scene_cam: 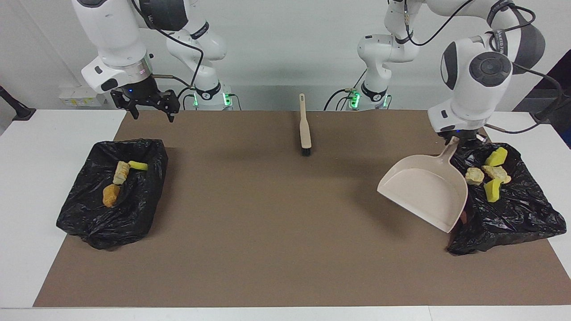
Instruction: Sweep and dump trash in bin
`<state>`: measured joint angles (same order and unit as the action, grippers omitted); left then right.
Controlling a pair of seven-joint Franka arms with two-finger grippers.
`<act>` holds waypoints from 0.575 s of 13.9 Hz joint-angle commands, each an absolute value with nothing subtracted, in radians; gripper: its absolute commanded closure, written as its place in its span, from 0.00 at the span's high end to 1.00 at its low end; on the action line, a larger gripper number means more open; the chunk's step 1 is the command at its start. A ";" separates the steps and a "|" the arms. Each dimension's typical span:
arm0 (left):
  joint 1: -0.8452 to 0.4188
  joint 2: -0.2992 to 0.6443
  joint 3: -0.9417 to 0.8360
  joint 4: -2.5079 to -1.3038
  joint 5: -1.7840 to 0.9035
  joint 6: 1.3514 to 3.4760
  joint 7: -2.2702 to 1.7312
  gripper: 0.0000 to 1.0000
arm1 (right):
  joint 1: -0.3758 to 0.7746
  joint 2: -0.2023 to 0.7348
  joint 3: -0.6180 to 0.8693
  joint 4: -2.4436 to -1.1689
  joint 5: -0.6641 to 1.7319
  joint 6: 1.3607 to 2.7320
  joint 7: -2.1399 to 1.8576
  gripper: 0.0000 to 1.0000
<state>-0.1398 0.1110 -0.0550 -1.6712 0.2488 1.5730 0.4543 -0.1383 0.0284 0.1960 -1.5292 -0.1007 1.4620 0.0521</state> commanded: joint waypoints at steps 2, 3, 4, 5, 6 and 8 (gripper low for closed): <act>-0.138 0.112 -0.161 -1.694 0.118 1.626 0.137 0.00 | -0.123 0.015 0.161 -1.514 -0.098 1.439 -0.005 1.00; -0.138 0.142 -0.210 -1.687 0.114 1.646 0.030 0.00 | -0.118 0.006 0.158 -1.514 -0.097 1.437 -0.002 1.00; -0.138 0.175 -0.259 -1.686 0.112 1.681 -0.086 0.00 | -0.111 -0.003 0.150 -1.514 -0.089 1.425 0.003 1.00; -0.138 0.199 -0.296 -1.686 0.112 1.722 -0.180 0.00 | -0.094 -0.011 0.126 -1.514 -0.060 1.417 0.009 1.00; -0.138 0.221 -0.326 -1.687 0.109 1.758 -0.252 0.00 | -0.077 -0.024 0.089 -1.517 -0.036 1.416 0.011 1.00; -0.141 0.270 -0.385 -1.686 0.092 1.831 -0.375 0.00 | -0.055 -0.040 0.054 -1.540 -0.026 1.427 -0.009 1.00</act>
<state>-0.1437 0.2339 -0.3517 -1.6882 0.1163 1.7690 -0.2741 -0.0694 -0.0135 0.0893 -1.5179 -0.0548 1.4338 0.0285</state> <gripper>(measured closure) 0.683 0.000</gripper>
